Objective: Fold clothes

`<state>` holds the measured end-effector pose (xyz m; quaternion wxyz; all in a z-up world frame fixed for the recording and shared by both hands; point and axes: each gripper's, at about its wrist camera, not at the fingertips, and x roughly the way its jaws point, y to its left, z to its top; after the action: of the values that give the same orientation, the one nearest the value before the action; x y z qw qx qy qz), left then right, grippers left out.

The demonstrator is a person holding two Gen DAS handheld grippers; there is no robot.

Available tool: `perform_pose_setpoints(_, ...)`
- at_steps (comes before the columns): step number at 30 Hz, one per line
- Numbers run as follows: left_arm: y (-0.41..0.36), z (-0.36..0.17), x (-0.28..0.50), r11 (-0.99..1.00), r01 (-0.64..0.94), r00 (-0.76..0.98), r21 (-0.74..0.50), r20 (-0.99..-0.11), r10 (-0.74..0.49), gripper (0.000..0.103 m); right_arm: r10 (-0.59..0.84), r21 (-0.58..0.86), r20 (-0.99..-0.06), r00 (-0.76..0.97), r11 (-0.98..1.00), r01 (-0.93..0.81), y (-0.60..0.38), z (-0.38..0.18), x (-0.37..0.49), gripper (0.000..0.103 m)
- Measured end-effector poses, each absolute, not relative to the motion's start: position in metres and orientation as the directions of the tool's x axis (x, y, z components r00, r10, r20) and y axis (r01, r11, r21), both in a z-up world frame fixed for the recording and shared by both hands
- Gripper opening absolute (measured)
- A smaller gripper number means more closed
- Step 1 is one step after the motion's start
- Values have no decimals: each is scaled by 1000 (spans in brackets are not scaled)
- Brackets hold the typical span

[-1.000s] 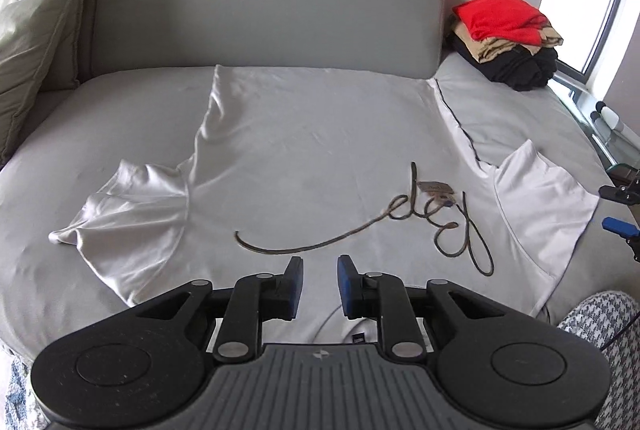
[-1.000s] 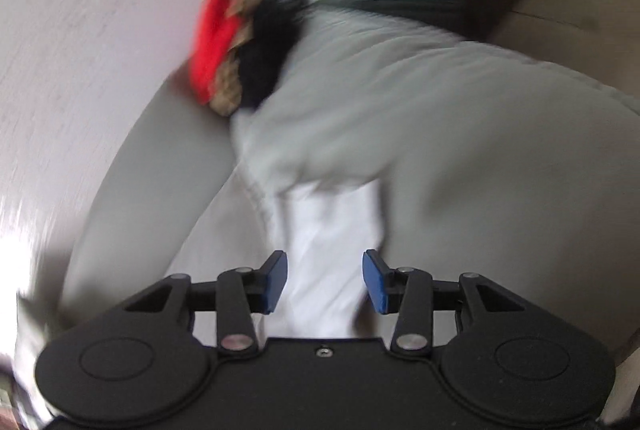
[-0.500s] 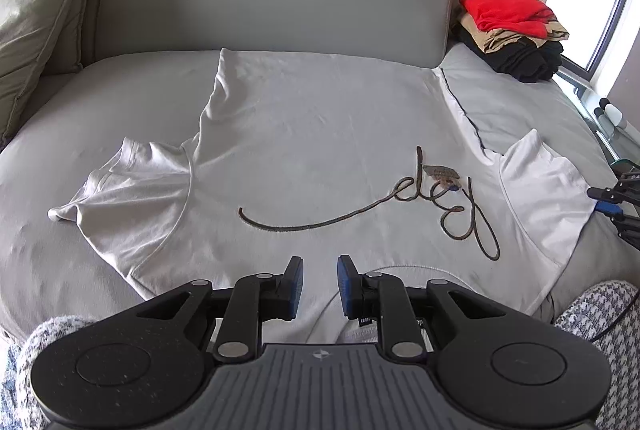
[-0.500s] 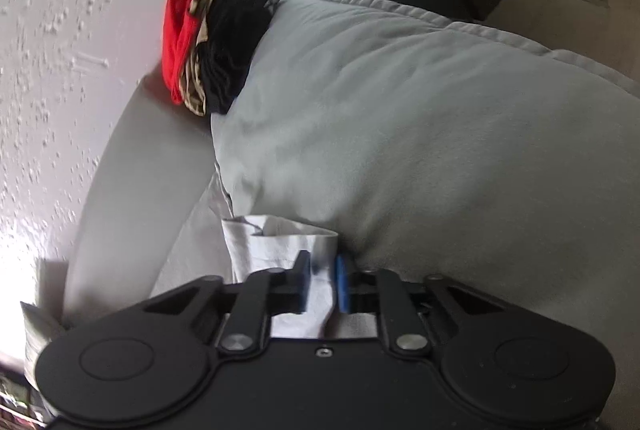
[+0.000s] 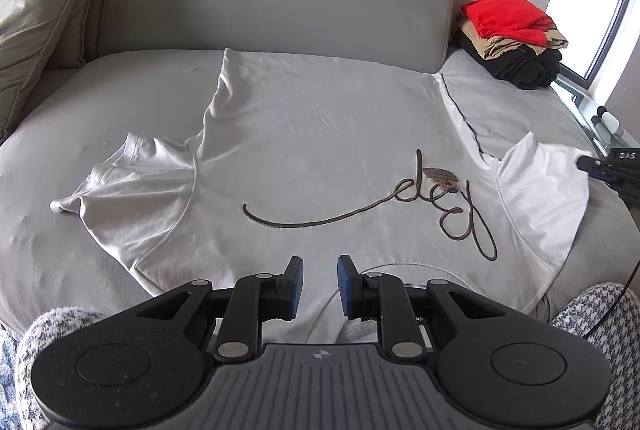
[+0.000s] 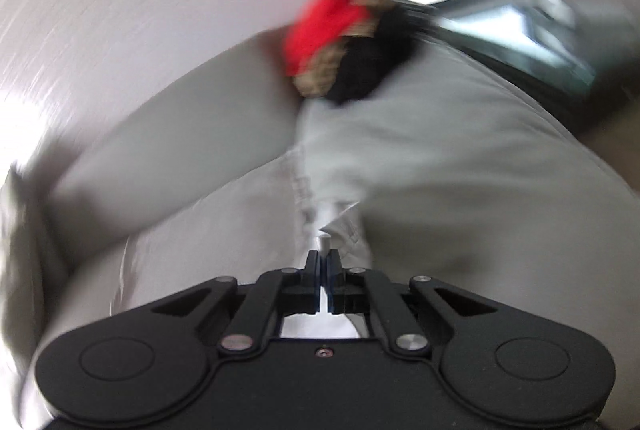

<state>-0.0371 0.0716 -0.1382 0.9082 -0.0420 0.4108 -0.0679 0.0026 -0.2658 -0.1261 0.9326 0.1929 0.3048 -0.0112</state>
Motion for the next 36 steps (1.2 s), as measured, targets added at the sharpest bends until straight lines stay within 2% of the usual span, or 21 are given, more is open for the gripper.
perform_pose_setpoints(5, 76, -140, -39, 989, 70, 654, -134, -742, -147, 19, 155, 124, -644, 749, 988, -97, -187, -137, 0, 3)
perform_pose_setpoints(8, 79, -142, -40, 990, 60, 653, -131, -745, -138, 19, 204, 113, -733, 649, 977, -179, -163, -157, -1, 5)
perform_pose_setpoints(10, 82, -143, -40, 990, 53, 650, -134, -748, -136, 19, 244, 154, -758, 606, 968, -198, -163, -163, -3, 14)
perform_pose_setpoints(13, 87, -145, -39, 990, 39, 649, -136, -750, -128, 19, 280, 234, -749, 601, 960, -156, -179, -157, -7, 19)
perform_pose_setpoints(16, 89, -147, -38, 990, 28, 646, -141, -753, -125, 19, 204, 214, -785, 584, 975, -53, -198, -161, 7, 18)
perform_pose_setpoints(19, 86, -148, -38, 990, 29, 641, -140, -757, -126, 19, 129, 188, -819, 559, 981, 49, -216, -165, 21, 10)
perform_pose_setpoints(23, 81, -151, -39, 991, 43, 631, -129, -765, -127, 19, 28, 132, -863, 505, 976, 172, -238, -171, 37, 9)
perform_pose_setpoints(24, 81, -152, -39, 991, 45, 629, -127, -767, -127, 19, -7, 86, -881, 473, 981, 174, -237, -175, 36, 0)
perform_pose_setpoints(26, 81, -153, -39, 992, 45, 626, -121, -770, -123, 19, -65, 9, -910, 410, 985, 174, -236, -181, 33, 0)
perform_pose_setpoints(30, 85, -158, -36, 991, 24, 613, -130, -781, -117, 19, -74, -15, -927, 369, 987, 159, -235, -171, 15, 0)
perform_pose_setpoints(33, 86, -160, -35, 992, 18, 615, -127, -781, -111, 19, -20, 71, -891, 453, 980, 184, -236, -152, 10, 7)
perform_pose_setpoints(36, 86, -162, -33, 993, 10, 613, -119, -783, -100, 19, 84, 225, -830, 552, 955, 191, -235, -142, 14, 8)
